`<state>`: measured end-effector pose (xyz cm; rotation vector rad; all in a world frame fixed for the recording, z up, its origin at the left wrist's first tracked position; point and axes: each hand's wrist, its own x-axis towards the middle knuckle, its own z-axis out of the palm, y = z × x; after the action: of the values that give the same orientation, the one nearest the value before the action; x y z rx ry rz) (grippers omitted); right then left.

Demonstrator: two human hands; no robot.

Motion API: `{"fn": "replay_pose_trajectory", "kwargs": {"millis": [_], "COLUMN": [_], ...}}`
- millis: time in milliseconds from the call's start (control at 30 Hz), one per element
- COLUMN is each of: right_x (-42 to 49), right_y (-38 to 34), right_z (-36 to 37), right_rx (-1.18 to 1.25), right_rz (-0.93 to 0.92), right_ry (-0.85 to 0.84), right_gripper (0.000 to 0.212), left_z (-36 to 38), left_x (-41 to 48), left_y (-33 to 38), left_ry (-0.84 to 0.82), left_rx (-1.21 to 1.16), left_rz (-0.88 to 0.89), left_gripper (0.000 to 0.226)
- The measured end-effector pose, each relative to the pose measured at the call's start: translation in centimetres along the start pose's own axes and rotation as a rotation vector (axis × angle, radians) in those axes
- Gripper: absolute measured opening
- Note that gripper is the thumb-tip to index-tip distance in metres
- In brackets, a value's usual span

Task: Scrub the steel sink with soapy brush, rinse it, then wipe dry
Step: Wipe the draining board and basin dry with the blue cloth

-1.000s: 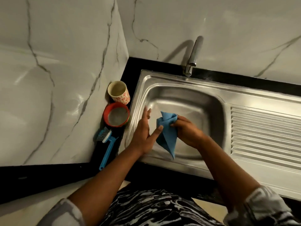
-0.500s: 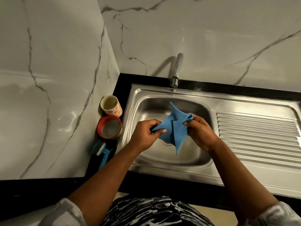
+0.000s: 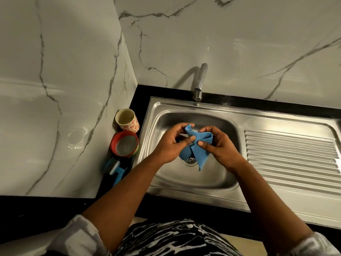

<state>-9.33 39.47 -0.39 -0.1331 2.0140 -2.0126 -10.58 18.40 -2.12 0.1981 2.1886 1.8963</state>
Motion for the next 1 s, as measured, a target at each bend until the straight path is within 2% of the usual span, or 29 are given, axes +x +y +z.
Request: {"fn": "replay_pose_trajectory", "kwargs": {"millis": [100, 167, 267, 367, 567, 633, 733, 900, 1000], "right_x": [-0.1, -0.3, -0.6, -0.1, 0.8, 1.0, 0.9, 1.4, 2.3], "right_y": [-0.3, -0.2, -0.1, 0.3, 0.5, 0.5, 0.3, -0.4, -1.0], "right_z": [0.1, 0.2, 0.2, -0.5, -1.7, -2.0, -2.0, -1.5, -0.7], "right_rx": [-0.114, -0.212, -0.371, -0.658, -0.941, -0.959, -0.860, -0.781, -0.747], "right_rz": [-0.047, -0.110, -0.293, -0.505, -0.602, -0.620, -0.577, -0.570, -0.573], "right_ry": [0.118, 0.167, 0.159, 0.079, -0.021, -0.003, 0.064, 0.051, 0.020], "right_gripper": [0.047, 0.055, 0.041, 0.025, 0.025, 0.019, 0.018, 0.012, 0.011], "left_z": [0.4, 0.9, 1.7, 2.2, 2.6, 2.6, 2.3, 1.4, 1.7], "left_x": [0.5, 0.7, 0.8, 0.8, 1.0, 0.9, 0.9, 0.8, 0.9], "left_y": [0.0, -0.3, -0.4, -0.1, -0.3, -0.6, -0.6, -0.4, -0.3], "left_ry": [0.111, 0.186, 0.294, 0.333, 0.334, 0.331, 0.351, 0.533, 0.539], "left_rx": [-0.021, -0.033, -0.109, -0.168, -0.233, -0.233, -0.243, 0.076, 0.156], "left_rz": [0.031, -0.018, -0.079, -0.139, -0.207, -0.226, -0.221, -0.068, -0.032], "left_gripper": [0.027, 0.022, 0.017, 0.021, 0.024, 0.024, 0.025, 0.024, 0.025]}}
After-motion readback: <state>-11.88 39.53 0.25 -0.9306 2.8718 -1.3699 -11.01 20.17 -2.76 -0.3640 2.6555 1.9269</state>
